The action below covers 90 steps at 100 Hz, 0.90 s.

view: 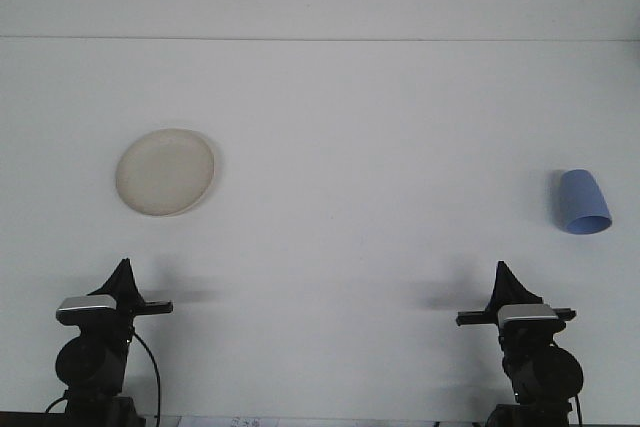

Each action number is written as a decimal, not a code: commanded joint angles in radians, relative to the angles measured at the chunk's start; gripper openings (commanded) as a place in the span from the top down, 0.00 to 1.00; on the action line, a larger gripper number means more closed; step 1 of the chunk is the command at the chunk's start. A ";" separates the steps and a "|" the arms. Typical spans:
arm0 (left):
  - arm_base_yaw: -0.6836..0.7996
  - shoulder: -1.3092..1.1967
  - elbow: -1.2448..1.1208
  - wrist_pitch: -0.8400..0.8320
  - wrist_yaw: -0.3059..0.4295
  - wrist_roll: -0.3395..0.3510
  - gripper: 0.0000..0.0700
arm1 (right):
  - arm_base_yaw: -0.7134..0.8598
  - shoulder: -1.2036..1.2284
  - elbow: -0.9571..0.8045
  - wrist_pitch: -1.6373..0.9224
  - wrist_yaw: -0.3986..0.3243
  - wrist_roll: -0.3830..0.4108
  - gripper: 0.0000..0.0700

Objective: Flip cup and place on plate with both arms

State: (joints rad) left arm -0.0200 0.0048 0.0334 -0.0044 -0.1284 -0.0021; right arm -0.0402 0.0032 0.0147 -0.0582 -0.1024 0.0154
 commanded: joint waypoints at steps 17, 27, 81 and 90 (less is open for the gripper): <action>0.001 -0.002 -0.019 0.011 -0.001 -0.007 0.98 | 0.000 -0.002 -0.002 0.013 -0.002 0.011 0.99; 0.001 -0.002 -0.019 0.011 -0.001 -0.007 0.98 | 0.000 -0.002 -0.002 0.013 -0.002 0.011 0.99; 0.001 -0.002 -0.019 0.011 -0.001 -0.007 0.98 | 0.000 -0.002 -0.002 0.013 -0.004 0.018 0.99; 0.001 -0.002 -0.019 0.011 -0.001 -0.007 0.98 | 0.002 -0.002 -0.002 0.013 -0.007 0.084 0.99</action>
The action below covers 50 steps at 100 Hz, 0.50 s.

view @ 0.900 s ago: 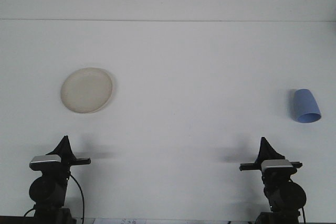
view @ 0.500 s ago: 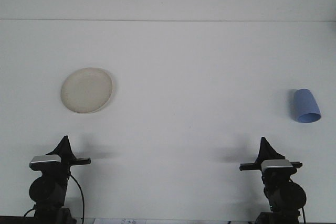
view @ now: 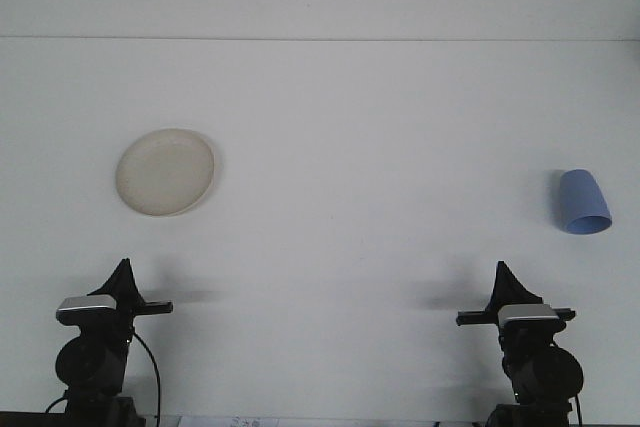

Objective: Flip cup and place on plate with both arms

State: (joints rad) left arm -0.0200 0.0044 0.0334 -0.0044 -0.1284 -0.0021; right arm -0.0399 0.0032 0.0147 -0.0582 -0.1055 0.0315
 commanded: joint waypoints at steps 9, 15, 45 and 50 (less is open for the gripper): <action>0.001 -0.001 -0.019 0.011 -0.001 -0.007 0.98 | 0.001 -0.002 -0.002 0.013 -0.003 0.162 0.99; 0.001 -0.001 -0.019 0.011 -0.001 -0.007 0.98 | 0.001 -0.002 -0.002 0.014 -0.003 0.217 0.99; 0.001 -0.001 -0.019 0.011 -0.001 -0.007 0.98 | 0.000 0.023 0.133 -0.020 0.096 0.417 0.99; 0.001 -0.001 -0.019 0.011 -0.001 -0.007 0.98 | 0.000 0.052 0.199 -0.041 0.118 0.393 0.96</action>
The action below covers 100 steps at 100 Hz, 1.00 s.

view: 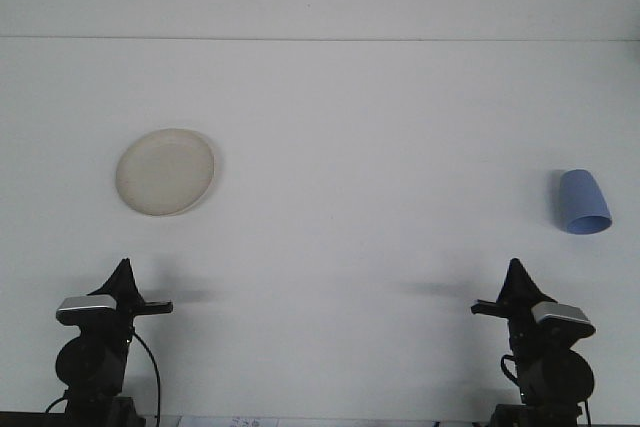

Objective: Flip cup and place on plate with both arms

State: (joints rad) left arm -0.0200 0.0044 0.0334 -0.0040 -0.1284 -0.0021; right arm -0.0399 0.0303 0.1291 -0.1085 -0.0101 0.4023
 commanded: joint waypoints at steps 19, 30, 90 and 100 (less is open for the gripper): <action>0.001 -0.001 -0.019 0.011 -0.001 -0.007 0.98 | 0.000 0.229 0.375 -0.143 0.073 -0.161 0.25; 0.001 -0.001 -0.019 0.011 -0.001 -0.007 0.98 | 0.000 0.358 0.517 -0.283 0.159 -0.285 0.25; 0.001 -0.001 -0.019 0.011 -0.001 -0.007 0.98 | -0.331 0.904 0.636 -0.254 0.182 -0.520 0.25; 0.001 -0.001 -0.019 0.011 -0.001 -0.007 0.98 | -0.408 1.008 0.636 -0.228 0.163 -0.554 0.25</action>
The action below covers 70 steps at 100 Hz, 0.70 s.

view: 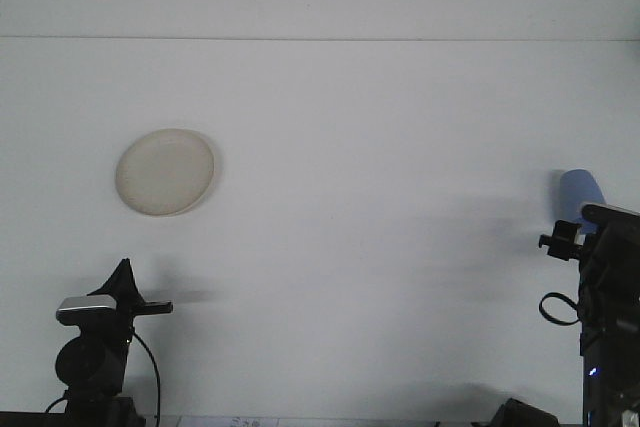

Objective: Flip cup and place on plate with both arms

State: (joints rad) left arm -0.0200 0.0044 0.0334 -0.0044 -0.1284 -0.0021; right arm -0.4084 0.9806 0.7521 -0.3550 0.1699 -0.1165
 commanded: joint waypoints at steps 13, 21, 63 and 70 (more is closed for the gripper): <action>0.001 -0.001 -0.019 0.011 -0.001 -0.007 0.98 | -0.153 0.177 0.013 0.072 -0.138 -0.041 0.26; 0.001 -0.001 -0.019 0.011 -0.001 -0.007 0.98 | -0.206 0.240 0.013 0.128 -0.212 -0.042 0.26; 0.001 -0.001 -0.019 0.011 -0.001 -0.007 0.98 | -0.296 0.510 0.013 0.447 -0.405 -0.106 0.29; 0.001 -0.001 -0.019 0.011 -0.001 -0.007 0.98 | -0.298 0.547 0.013 0.507 -0.419 -0.113 0.38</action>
State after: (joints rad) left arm -0.0200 0.0048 0.0334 -0.0044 -0.1284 -0.0021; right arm -0.6971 1.4940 0.7521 0.1017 -0.2367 -0.2054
